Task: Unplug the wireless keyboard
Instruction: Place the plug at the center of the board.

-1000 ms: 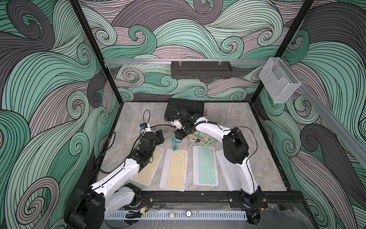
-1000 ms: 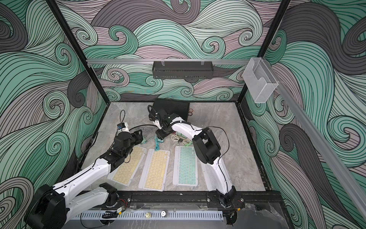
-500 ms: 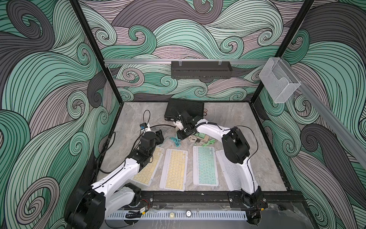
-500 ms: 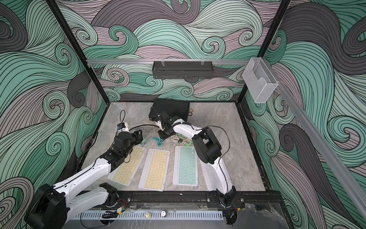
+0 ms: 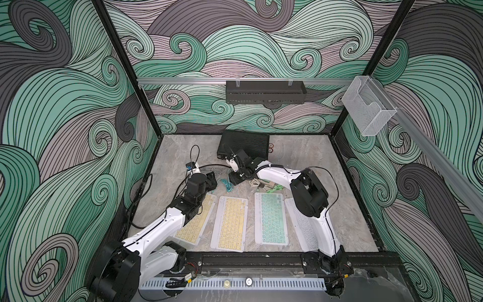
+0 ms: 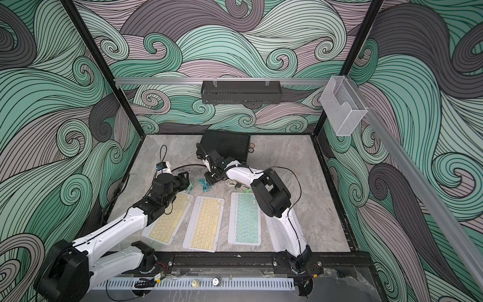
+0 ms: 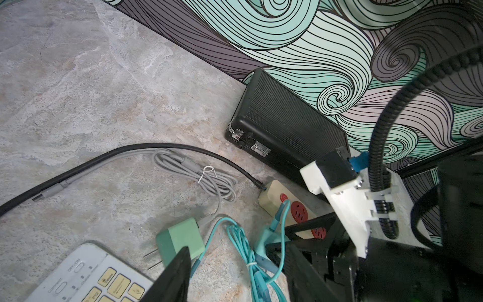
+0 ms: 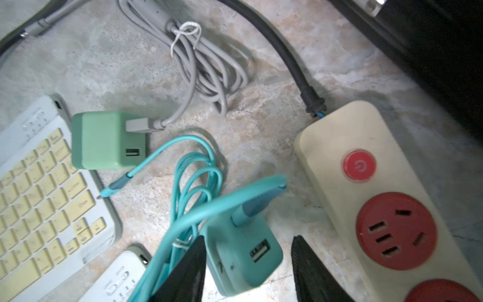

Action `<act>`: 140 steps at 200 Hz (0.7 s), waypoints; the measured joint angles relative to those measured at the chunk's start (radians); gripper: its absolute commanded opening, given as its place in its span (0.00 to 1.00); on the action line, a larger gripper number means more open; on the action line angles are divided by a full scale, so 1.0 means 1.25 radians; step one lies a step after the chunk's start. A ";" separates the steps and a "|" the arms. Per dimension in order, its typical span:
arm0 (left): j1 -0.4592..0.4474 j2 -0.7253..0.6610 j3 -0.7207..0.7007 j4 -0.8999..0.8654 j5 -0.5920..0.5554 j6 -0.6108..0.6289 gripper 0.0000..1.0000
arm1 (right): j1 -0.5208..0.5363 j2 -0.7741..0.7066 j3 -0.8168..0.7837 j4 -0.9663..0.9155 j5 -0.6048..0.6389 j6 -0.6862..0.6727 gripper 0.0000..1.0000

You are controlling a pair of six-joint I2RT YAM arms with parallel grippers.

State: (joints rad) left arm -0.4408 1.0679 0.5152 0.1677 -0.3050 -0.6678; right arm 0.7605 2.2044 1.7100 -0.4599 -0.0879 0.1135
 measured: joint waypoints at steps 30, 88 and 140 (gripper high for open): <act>0.001 0.002 0.008 -0.001 0.002 -0.001 0.58 | -0.011 -0.048 -0.005 -0.030 0.032 -0.025 0.59; 0.002 0.006 0.012 -0.008 0.007 -0.001 0.59 | -0.027 -0.233 -0.096 -0.006 0.051 -0.041 0.61; 0.002 0.019 0.029 -0.016 0.040 0.009 0.59 | -0.043 -0.472 -0.349 0.146 0.066 0.012 0.84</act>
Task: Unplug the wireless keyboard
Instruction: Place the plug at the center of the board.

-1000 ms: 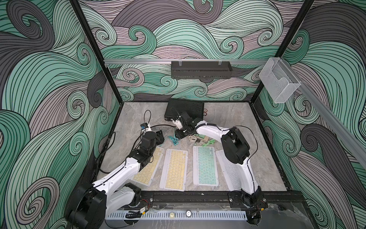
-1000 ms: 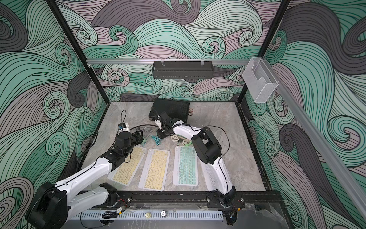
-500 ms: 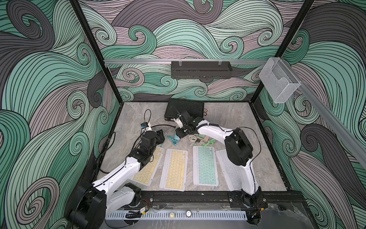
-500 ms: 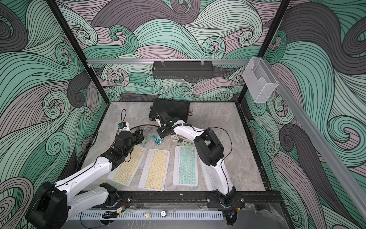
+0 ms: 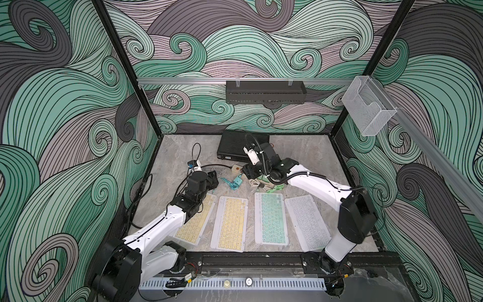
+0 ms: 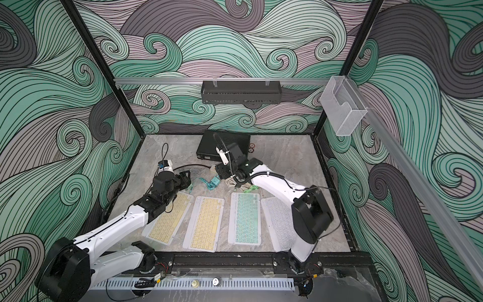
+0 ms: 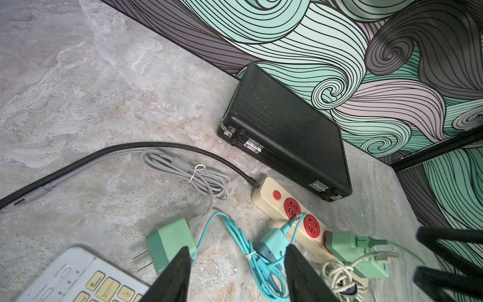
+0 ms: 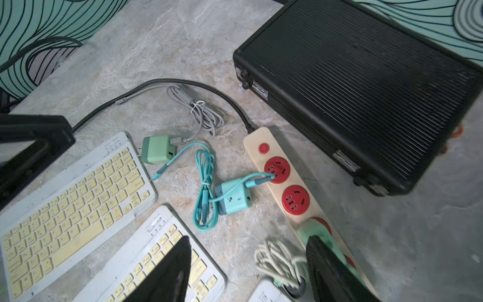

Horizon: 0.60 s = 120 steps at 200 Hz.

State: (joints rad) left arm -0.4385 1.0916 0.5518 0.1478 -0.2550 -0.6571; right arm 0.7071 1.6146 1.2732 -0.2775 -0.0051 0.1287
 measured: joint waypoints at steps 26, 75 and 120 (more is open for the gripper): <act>-0.001 0.005 0.004 0.014 0.047 0.022 0.59 | -0.016 -0.176 -0.164 0.101 0.027 0.063 0.89; -0.026 0.059 0.031 0.032 0.125 0.058 0.58 | -0.040 -0.383 -0.386 0.175 0.040 0.168 0.89; -0.048 0.134 0.087 0.037 0.185 0.070 0.56 | -0.040 -0.476 -0.552 0.131 0.096 0.242 0.81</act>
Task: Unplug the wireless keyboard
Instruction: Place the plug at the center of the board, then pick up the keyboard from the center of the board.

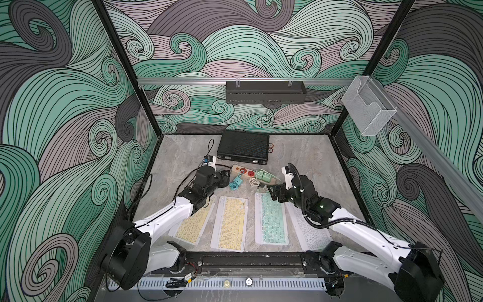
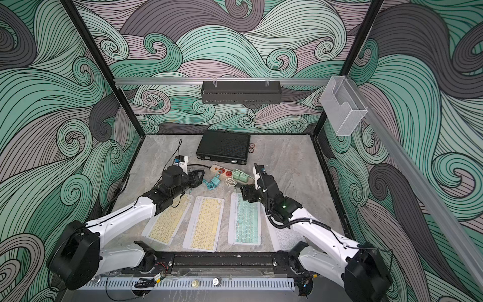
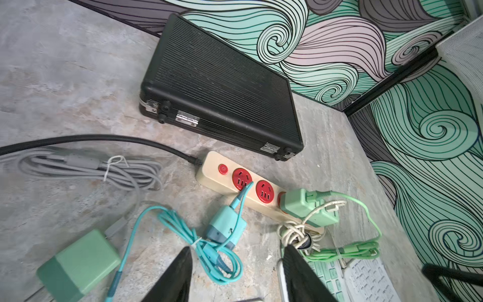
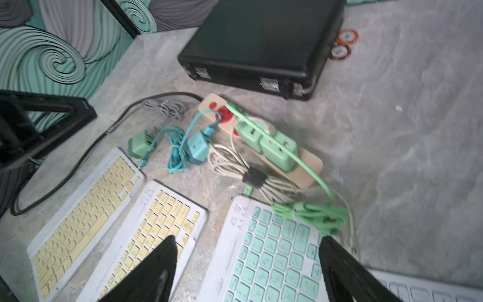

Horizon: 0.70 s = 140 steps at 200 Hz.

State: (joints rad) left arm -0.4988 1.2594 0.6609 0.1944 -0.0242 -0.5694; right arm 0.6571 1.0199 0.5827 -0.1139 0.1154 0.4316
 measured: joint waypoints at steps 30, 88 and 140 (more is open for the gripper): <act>-0.008 0.060 0.036 -0.002 0.037 0.003 0.54 | 0.000 -0.067 -0.048 -0.050 0.072 0.043 0.83; -0.022 0.096 0.060 -0.004 0.092 0.027 0.55 | 0.000 -0.039 -0.120 0.019 0.092 0.091 0.79; -0.046 0.095 0.058 0.029 0.126 0.088 0.64 | -0.001 0.164 -0.080 0.150 0.079 0.103 0.79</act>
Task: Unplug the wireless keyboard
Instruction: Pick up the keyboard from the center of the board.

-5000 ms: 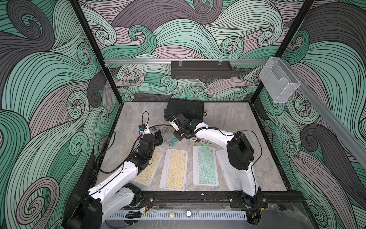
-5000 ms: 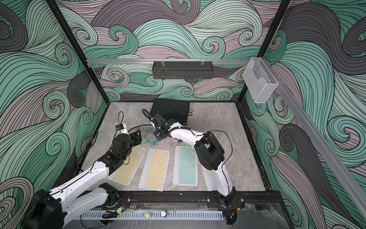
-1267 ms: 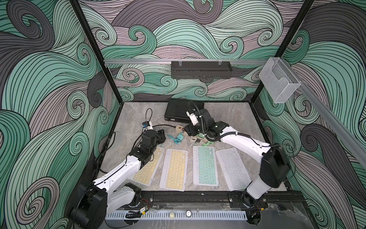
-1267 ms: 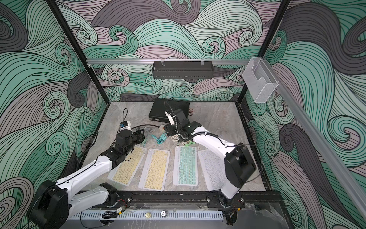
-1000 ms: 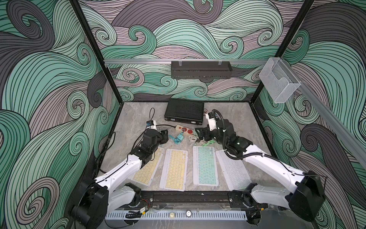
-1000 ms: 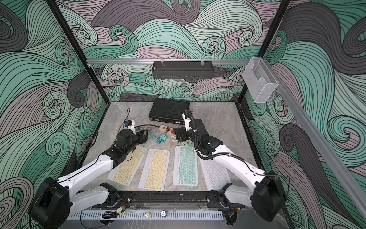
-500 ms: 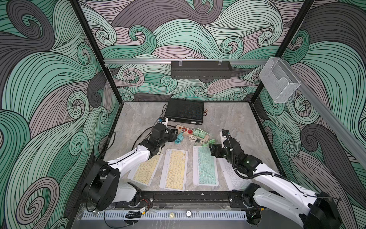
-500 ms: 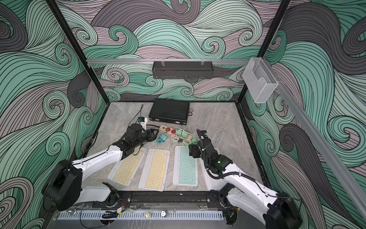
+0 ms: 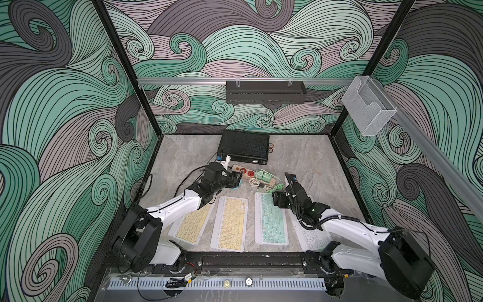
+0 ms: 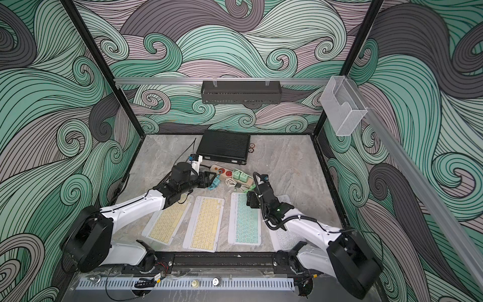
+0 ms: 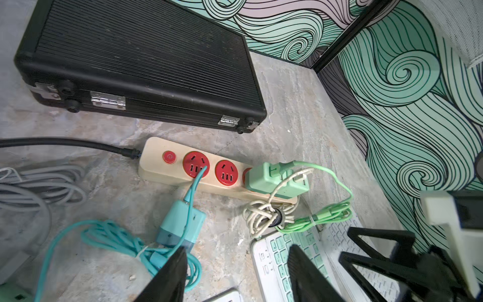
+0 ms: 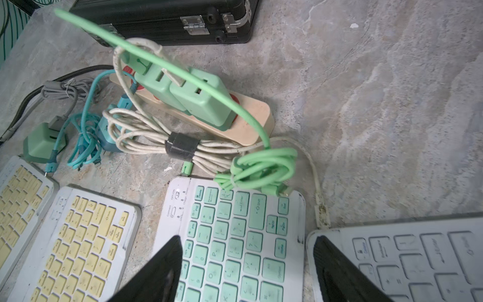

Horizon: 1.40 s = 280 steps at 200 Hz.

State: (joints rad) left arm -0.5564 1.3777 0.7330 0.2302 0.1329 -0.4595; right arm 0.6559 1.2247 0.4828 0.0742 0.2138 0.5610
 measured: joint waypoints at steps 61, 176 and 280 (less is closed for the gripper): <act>-0.047 -0.011 -0.035 0.082 0.003 0.106 0.66 | -0.005 0.148 0.060 0.115 0.033 0.015 0.44; -0.050 0.000 -0.041 0.140 0.051 0.121 0.63 | -0.007 0.018 0.084 0.060 0.019 0.017 0.00; -0.050 0.045 0.024 0.060 0.111 0.083 0.49 | -0.007 0.002 0.153 0.018 -0.101 0.040 0.00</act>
State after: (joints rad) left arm -0.6186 1.4342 0.7635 0.3050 0.2718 -0.3557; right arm 0.6476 1.2270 0.6743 0.0963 0.0872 0.6106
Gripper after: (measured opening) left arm 0.489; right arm 0.073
